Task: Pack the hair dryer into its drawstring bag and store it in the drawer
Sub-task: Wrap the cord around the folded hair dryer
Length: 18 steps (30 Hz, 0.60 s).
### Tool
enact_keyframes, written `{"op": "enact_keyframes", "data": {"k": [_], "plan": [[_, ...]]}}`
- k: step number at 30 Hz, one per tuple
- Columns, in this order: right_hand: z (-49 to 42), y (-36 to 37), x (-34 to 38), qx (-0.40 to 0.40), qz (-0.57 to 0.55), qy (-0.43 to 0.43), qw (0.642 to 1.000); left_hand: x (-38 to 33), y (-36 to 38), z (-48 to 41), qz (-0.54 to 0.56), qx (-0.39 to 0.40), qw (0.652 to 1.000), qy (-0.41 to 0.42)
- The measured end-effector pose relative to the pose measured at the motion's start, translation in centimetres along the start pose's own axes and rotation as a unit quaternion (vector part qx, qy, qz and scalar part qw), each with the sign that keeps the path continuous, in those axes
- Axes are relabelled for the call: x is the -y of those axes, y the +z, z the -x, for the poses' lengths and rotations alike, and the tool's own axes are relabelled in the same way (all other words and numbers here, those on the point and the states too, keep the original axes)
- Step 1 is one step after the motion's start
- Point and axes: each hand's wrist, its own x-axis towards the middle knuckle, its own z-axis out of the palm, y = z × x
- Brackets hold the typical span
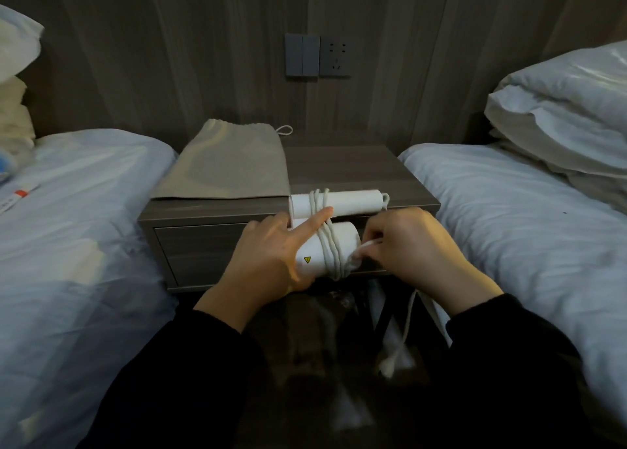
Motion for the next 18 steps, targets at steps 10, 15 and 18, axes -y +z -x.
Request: {"op": "enact_keyframes", "data": {"k": [10,15,18], "plan": [[0.0,-1.2,-0.2,0.155,-0.063,0.026,0.986,0.3,-0.6,-0.2,-0.023,0.058,0.998,0.02],[-0.2,-1.5,-1.6,0.134,-0.095,-0.041,0.986,0.5,0.3,-0.1,-0.033,0.056,0.997,0.052],[-0.6,-0.8,-2.2,-0.026,-0.051,0.052,0.997,0.1,1.1,0.0,-0.034,0.043,0.994,0.097]]}}
